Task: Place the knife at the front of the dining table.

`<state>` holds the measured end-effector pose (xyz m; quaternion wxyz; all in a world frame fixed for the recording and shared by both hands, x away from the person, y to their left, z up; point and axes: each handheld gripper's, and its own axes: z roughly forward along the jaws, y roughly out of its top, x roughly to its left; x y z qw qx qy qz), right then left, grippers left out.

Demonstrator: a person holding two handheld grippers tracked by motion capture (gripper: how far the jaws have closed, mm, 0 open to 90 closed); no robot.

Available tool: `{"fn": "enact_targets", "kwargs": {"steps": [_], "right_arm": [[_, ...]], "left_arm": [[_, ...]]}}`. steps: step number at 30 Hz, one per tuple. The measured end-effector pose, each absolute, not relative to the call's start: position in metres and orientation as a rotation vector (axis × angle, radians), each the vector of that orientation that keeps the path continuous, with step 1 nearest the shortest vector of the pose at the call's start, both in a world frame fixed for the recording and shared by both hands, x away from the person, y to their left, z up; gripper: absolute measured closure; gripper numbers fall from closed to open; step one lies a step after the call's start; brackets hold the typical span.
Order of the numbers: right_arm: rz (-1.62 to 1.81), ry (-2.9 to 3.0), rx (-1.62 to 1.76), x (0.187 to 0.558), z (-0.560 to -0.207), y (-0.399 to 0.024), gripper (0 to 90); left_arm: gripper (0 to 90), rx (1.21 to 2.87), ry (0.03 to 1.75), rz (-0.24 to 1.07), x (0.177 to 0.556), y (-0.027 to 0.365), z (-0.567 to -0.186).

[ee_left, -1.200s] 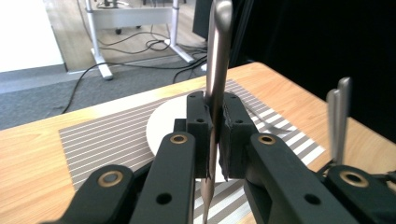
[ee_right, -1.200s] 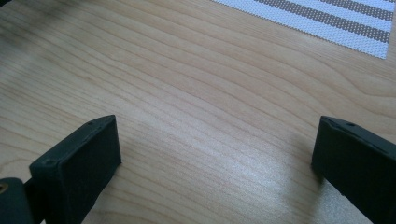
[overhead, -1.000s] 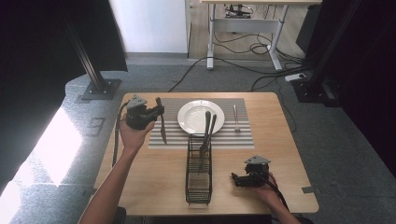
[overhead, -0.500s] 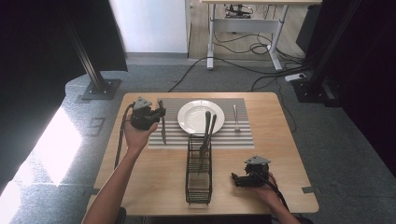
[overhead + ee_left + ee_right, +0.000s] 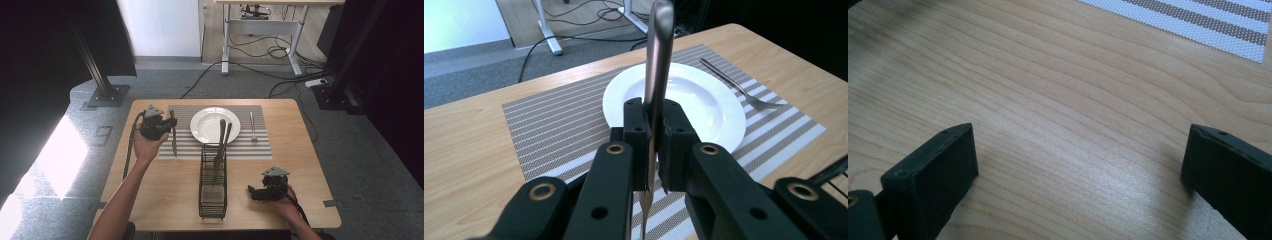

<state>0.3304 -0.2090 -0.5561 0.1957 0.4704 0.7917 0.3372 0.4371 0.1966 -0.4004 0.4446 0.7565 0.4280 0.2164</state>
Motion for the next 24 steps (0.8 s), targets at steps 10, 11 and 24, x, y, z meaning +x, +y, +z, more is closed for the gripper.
{"fn": "enact_targets", "kwargs": {"steps": [10,11,24], "right_arm": [[0.945,2.219,1.318,0.330,-0.556,-0.209,1.6],[0.946,2.220,1.317,0.330,-0.556,-0.209,1.6],[0.947,2.222,1.316,0.331,-0.556,-0.209,1.5]], "left_arm": [[83.9,1.871,1.095,0.538,0.446,0.195,-0.405],[83.9,1.865,1.097,0.539,0.447,0.194,-0.406],[83.9,1.821,1.167,0.506,0.480,0.187,-0.416]]}}
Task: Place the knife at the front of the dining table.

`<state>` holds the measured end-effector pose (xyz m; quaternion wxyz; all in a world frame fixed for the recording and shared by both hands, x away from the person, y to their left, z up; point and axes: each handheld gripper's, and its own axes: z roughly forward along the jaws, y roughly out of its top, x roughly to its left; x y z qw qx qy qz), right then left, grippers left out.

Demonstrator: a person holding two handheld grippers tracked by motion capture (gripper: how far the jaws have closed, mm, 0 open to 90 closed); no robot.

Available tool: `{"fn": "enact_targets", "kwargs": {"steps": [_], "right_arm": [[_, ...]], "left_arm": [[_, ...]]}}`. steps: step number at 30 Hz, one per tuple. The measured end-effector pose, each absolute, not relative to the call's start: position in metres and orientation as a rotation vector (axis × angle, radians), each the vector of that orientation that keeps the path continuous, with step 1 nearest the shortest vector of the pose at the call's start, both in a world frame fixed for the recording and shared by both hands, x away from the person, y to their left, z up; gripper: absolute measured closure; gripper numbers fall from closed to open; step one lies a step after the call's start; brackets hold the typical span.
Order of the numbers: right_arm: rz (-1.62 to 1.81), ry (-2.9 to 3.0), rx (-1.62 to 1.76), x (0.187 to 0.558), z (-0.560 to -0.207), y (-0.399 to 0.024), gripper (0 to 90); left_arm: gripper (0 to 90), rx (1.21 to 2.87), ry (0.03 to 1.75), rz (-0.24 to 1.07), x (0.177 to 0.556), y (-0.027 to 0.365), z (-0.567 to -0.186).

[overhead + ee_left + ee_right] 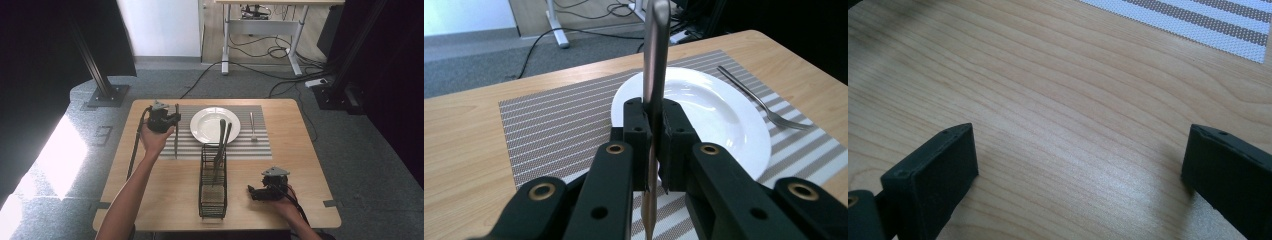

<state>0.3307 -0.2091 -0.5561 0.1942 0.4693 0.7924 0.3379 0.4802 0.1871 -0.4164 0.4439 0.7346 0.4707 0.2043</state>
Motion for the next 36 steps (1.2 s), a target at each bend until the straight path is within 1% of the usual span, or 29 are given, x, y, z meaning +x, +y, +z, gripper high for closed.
{"fn": "enact_targets", "kwargs": {"steps": [5,11,19,28,36], "right_arm": [[0.948,2.222,1.316,0.331,-0.556,-0.209,1.5],[0.949,2.224,1.314,0.331,-0.556,-0.209,1.4],[0.949,2.225,1.314,0.331,-0.556,-0.209,1.3],[0.950,2.227,1.310,0.332,-0.556,-0.209,1.2],[0.947,2.225,1.310,0.334,-0.556,-0.207,0.9]], "left_arm": [[83.9,1.798,1.186,0.507,0.488,0.190,-0.417],[83.7,1.785,1.219,0.483,0.506,0.189,-0.425],[83.4,1.799,1.250,0.462,0.525,0.184,-0.433],[82.2,1.796,1.327,0.448,0.552,0.183,-0.451],[82.0,1.798,1.357,0.440,0.562,0.181,-0.461]]}}
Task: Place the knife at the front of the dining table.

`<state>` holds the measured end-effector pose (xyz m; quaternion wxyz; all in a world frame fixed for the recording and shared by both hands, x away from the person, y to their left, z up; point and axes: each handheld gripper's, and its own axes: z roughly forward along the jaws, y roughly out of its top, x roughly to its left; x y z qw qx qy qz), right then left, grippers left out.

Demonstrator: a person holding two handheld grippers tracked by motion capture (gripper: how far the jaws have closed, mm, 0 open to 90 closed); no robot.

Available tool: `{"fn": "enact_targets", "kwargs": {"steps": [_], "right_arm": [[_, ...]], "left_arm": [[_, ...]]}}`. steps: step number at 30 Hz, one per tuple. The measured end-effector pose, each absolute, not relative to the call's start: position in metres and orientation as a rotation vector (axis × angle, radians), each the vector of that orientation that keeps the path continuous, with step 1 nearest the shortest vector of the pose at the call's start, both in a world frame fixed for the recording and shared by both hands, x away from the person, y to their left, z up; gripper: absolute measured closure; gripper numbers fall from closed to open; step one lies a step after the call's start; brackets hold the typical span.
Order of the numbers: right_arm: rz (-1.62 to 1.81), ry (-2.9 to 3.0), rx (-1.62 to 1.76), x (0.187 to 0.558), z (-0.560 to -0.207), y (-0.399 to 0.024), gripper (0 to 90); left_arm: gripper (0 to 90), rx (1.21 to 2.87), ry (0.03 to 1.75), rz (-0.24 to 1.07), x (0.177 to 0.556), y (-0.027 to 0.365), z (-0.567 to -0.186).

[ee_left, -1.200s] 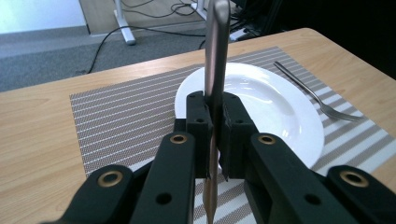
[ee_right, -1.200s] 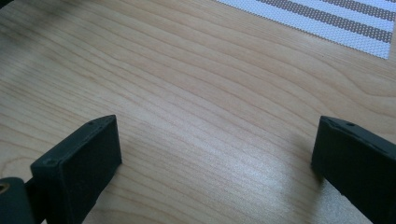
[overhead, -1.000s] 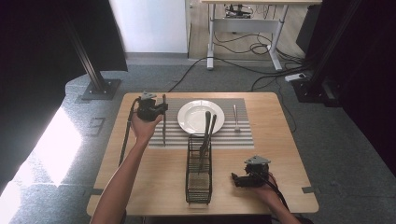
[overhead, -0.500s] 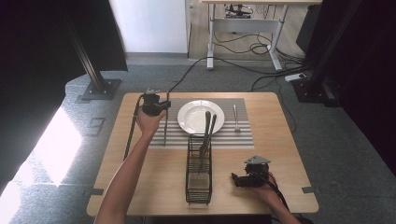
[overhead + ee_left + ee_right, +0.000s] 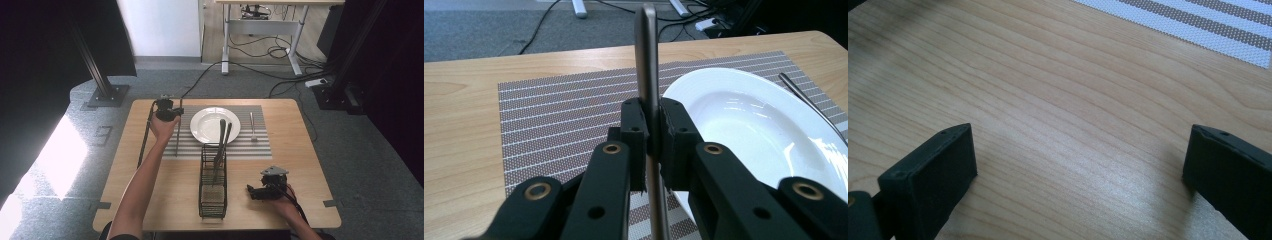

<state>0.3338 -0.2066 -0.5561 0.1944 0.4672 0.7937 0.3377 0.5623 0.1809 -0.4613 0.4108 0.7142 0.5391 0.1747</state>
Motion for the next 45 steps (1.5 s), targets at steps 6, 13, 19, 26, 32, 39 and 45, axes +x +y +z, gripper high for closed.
{"fn": "enact_targets", "kwargs": {"steps": [6,13,19,26,32,39,45], "right_arm": [[0.945,2.225,1.312,0.334,-0.556,-0.206,0.9],[0.947,2.225,1.309,0.334,-0.556,-0.205,1.2],[0.948,2.226,1.309,0.334,-0.556,-0.205,1.2],[0.949,2.227,1.307,0.334,-0.556,-0.205,1.4],[0.949,2.228,1.306,0.334,-0.556,-0.205,1.6],[0.949,2.229,1.303,0.334,-0.556,-0.205,1.7],[0.951,2.227,1.304,0.334,-0.556,-0.205,2.0]], "left_arm": [[82.9,1.796,1.397,0.397,0.572,0.180,-0.470],[82.8,1.781,1.447,0.362,0.583,0.179,-0.483],[82.3,1.792,1.513,0.324,0.595,0.182,-0.498],[82.0,1.810,1.570,0.287,0.604,0.180,-0.516],[83.1,1.855,1.600,0.299,0.605,0.176,-0.529],[83.7,1.840,1.618,0.291,0.606,0.178,-0.533],[82.5,1.855,1.608,0.317,0.605,0.176,-0.533]]}}
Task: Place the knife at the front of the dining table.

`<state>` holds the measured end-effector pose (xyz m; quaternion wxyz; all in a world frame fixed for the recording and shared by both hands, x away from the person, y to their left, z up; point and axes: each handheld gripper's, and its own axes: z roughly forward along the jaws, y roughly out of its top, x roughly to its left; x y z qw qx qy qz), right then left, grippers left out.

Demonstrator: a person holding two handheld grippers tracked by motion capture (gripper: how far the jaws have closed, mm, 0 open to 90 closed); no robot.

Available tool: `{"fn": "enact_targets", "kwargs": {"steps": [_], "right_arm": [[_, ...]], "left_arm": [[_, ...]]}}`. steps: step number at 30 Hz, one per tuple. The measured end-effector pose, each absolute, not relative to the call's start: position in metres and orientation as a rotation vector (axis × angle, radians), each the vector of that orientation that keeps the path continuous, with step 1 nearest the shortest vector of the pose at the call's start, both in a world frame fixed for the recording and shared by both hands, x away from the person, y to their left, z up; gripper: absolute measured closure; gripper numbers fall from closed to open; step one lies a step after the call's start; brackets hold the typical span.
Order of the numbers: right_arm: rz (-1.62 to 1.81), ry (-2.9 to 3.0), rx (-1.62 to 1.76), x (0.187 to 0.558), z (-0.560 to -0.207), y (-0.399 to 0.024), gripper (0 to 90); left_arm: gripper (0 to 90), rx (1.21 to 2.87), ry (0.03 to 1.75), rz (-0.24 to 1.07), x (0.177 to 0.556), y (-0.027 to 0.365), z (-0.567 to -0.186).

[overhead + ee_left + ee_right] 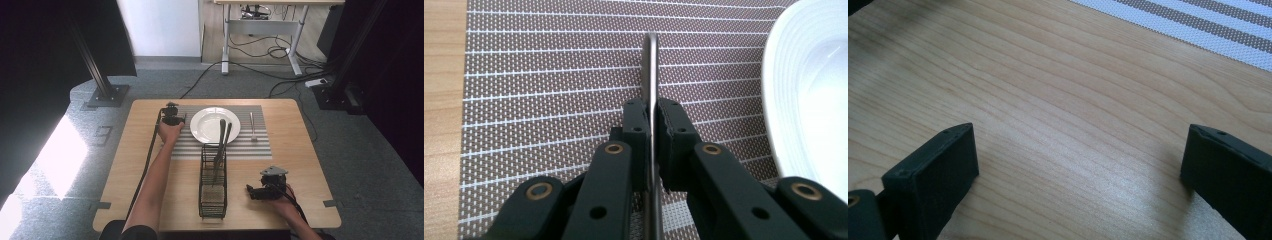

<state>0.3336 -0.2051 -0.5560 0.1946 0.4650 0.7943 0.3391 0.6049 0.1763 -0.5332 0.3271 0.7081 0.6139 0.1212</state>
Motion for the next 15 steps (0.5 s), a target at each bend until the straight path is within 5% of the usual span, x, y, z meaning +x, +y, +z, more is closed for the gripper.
{"fn": "enact_targets", "kwargs": {"steps": [15], "right_arm": [[0.951,2.229,1.299,0.333,-0.556,-0.205,2.1]], "left_arm": [[66.5,1.910,1.536,0.381,0.584,0.188,-0.528]]}}
